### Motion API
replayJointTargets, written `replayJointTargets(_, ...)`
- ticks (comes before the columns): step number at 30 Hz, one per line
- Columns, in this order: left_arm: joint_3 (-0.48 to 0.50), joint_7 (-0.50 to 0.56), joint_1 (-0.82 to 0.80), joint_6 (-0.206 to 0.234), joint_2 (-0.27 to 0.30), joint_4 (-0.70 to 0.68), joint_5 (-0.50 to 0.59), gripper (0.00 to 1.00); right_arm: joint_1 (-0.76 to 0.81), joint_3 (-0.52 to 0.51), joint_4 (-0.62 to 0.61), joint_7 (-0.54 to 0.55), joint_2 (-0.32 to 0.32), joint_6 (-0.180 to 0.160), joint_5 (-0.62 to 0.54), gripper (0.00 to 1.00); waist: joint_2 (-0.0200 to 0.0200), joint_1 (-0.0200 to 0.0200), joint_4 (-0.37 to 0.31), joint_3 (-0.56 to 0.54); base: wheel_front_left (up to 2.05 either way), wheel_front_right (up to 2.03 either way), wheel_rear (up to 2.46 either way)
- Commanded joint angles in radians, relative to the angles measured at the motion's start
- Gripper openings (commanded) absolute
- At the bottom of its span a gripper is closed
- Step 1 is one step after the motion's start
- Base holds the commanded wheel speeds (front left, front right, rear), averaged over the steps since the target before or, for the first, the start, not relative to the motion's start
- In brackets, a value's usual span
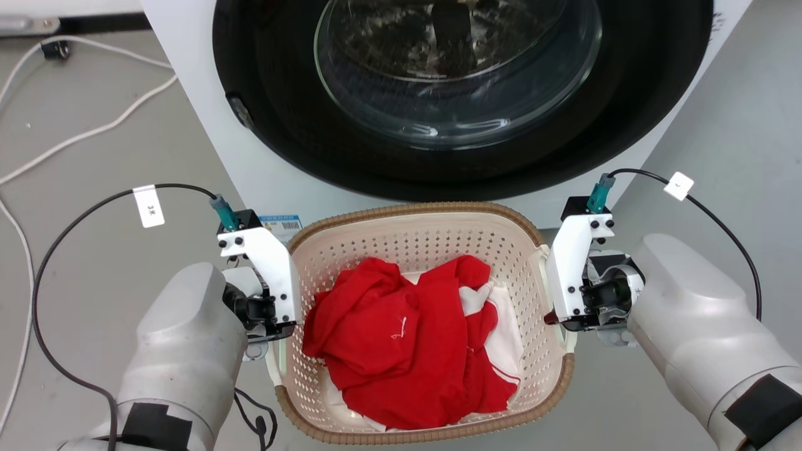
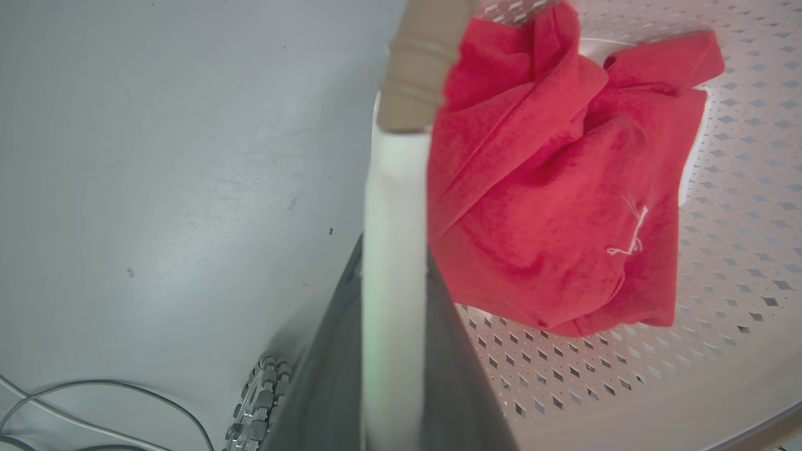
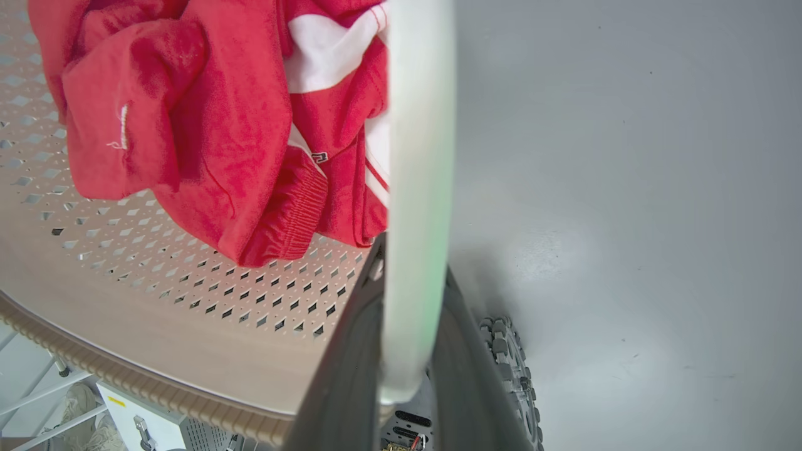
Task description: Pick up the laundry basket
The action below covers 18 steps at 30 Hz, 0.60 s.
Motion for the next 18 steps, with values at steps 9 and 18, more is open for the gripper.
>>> replayJointTargets(9,-0.012,0.041,0.035,-0.007,-0.031,-0.007,-0.021,0.0,0.032,0.004,0.036,0.034,0.015,0.009,0.029,0.0,-0.0001,0.0002,-0.007,-0.108,0.0,0.0,0.0)
replayJointTargets(18,-0.026,0.095,0.082,0.001,-0.051,-0.007,-0.036,0.0,0.089,0.01,0.062,0.045,0.022,0.009,0.039,0.0,-0.0001,0.0002,0.0,-0.173,0.0,0.0,0.0)
